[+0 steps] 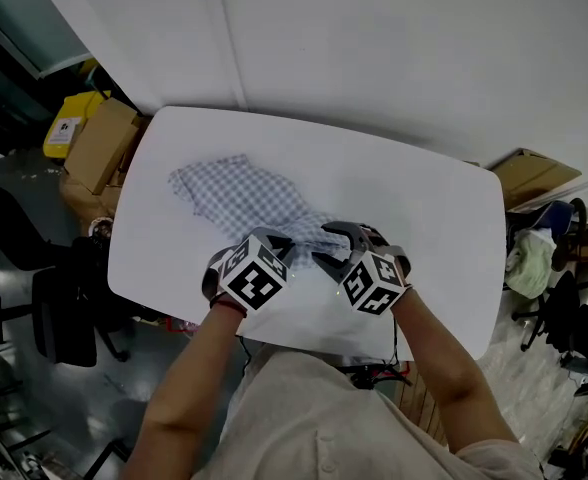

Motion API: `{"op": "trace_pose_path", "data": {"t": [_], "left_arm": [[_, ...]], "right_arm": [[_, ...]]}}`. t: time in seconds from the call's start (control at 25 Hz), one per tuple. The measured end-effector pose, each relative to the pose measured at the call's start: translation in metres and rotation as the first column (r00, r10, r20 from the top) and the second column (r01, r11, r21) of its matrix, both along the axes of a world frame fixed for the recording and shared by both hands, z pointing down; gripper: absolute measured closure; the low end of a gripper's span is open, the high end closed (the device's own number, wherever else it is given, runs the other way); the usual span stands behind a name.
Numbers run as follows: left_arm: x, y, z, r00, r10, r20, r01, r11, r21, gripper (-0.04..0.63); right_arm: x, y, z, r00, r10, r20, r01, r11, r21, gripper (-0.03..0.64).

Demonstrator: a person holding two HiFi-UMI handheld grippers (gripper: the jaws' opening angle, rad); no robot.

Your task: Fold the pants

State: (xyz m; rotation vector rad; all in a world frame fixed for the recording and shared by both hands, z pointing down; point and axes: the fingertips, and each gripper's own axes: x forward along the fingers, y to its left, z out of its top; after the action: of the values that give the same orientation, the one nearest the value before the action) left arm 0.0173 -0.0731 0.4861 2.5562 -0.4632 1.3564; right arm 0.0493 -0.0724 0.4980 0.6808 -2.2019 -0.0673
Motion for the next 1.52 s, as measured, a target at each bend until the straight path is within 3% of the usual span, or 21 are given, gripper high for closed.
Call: {"op": "trace_pose_path", "data": {"t": [0.16, 0.56, 0.72, 0.8, 0.92, 1.12, 1.24, 1.36, 1.52], "left_arm": [[0.0, -0.003, -0.012, 0.999, 0.029, 0.016, -0.029, 0.999, 0.016, 0.566], [-0.009, 0.0, -0.027, 0.998, 0.053, 0.017, -0.053, 0.998, 0.021, 0.566], [-0.011, 0.003, -0.023, 0.999, 0.046, 0.011, -0.046, 0.999, 0.011, 0.566], [-0.012, 0.005, -0.022, 0.999, 0.041, 0.007, -0.041, 0.999, 0.006, 0.566], [-0.012, 0.012, -0.02, 0.999, 0.038, -0.01, -0.038, 0.999, -0.012, 0.566], [0.01, 0.033, -0.025, 0.994, 0.057, -0.093, -0.062, 0.997, -0.055, 0.566], [0.037, 0.048, -0.037, 0.983, 0.089, -0.159, -0.102, 0.992, -0.074, 0.566], [0.069, 0.062, -0.055, 0.964, 0.112, -0.243, -0.14, 0.985, -0.103, 0.566], [0.111, 0.094, -0.071, 0.93, 0.088, -0.358, -0.174, 0.96, -0.218, 0.566]], "right_arm": [[-0.014, -0.009, 0.002, 0.998, 0.038, -0.046, -0.034, 0.996, 0.088, 0.393], [0.03, -0.01, 0.029, 0.974, 0.069, -0.217, -0.043, 0.992, 0.122, 0.493], [0.042, -0.011, 0.026, 0.963, 0.041, -0.265, -0.003, 0.99, 0.141, 0.509], [0.044, -0.011, 0.019, 0.958, 0.012, -0.288, 0.035, 0.987, 0.157, 0.572], [0.048, -0.012, 0.011, 0.947, -0.037, -0.319, 0.09, 0.984, 0.152, 0.58], [0.065, -0.021, -0.002, 0.912, -0.088, -0.402, 0.159, 0.976, 0.146, 0.581], [0.082, -0.025, -0.016, 0.91, -0.073, -0.408, 0.148, 0.977, 0.157, 0.58], [0.102, -0.022, -0.03, 0.908, -0.069, -0.414, 0.157, 0.97, 0.184, 0.58], [0.127, 0.001, -0.04, 0.904, -0.128, -0.408, 0.215, 0.961, 0.175, 0.581]]}}
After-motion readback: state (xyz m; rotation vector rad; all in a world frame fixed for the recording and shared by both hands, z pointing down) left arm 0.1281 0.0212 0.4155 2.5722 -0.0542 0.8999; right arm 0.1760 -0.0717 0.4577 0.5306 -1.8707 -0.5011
